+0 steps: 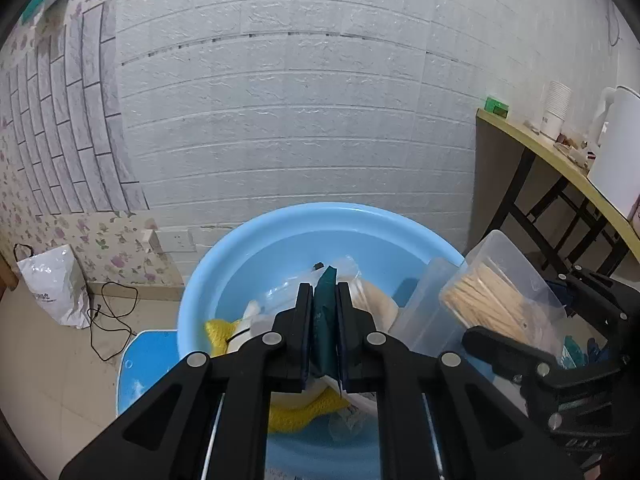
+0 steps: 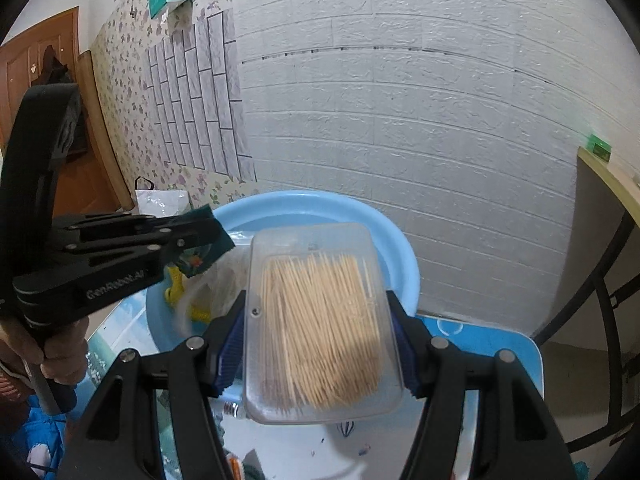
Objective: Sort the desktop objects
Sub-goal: 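Carry the green pouch and toothpick box over the blue basin with both grippers, then open the left gripper dropping the pouch while the right gripper releases the toothpick box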
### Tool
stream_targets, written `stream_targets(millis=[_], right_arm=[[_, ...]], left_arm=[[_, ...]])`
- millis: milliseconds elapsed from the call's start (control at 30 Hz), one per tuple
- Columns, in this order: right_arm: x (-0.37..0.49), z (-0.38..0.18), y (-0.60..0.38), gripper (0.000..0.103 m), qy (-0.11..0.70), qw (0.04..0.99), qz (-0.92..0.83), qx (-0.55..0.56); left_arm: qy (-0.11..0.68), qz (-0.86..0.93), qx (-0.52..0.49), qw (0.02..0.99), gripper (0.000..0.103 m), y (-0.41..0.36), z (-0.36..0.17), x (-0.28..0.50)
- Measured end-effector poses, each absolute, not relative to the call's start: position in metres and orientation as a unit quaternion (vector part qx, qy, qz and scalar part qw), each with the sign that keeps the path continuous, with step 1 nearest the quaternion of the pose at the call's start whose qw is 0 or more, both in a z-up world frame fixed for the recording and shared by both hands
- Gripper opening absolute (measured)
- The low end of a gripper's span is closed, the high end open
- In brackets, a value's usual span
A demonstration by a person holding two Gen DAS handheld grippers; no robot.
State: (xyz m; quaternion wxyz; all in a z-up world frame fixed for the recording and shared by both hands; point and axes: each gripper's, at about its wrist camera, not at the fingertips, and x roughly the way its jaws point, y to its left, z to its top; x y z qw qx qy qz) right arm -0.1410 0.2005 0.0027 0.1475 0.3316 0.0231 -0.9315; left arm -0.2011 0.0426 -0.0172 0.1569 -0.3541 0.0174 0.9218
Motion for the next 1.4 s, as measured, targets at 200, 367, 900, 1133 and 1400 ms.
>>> stream_targets(millis=[200,367,900,1133,1400], right_arm=[[-0.152,-0.003,0.196,0.062,0.023,0.146,-0.929,0.338],[-0.160,-0.006,0.191,0.062,0.027,0.146,-0.928,0.343],[-0.174,0.007,0.178,0.065,0.038,0.147,-0.927,0.342],[-0.164,0.025,0.189,0.080,0.029,0.145,-0.939,0.312],[-0.140,0.017,0.209,0.080,0.004,0.130,-0.937,0.324]], left_arm=[[0.007,0.920,-0.360,0.153,0.050,0.044,-0.017,-0.209],[0.005,0.926,-0.350,0.142,0.073,0.040,-0.015,-0.205],[-0.002,0.938,-0.337,0.084,0.095,-0.001,0.000,-0.177],[-0.008,0.936,-0.346,0.065,0.095,-0.016,-0.004,-0.160],[-0.004,0.932,-0.357,0.068,0.095,-0.017,-0.016,-0.137]])
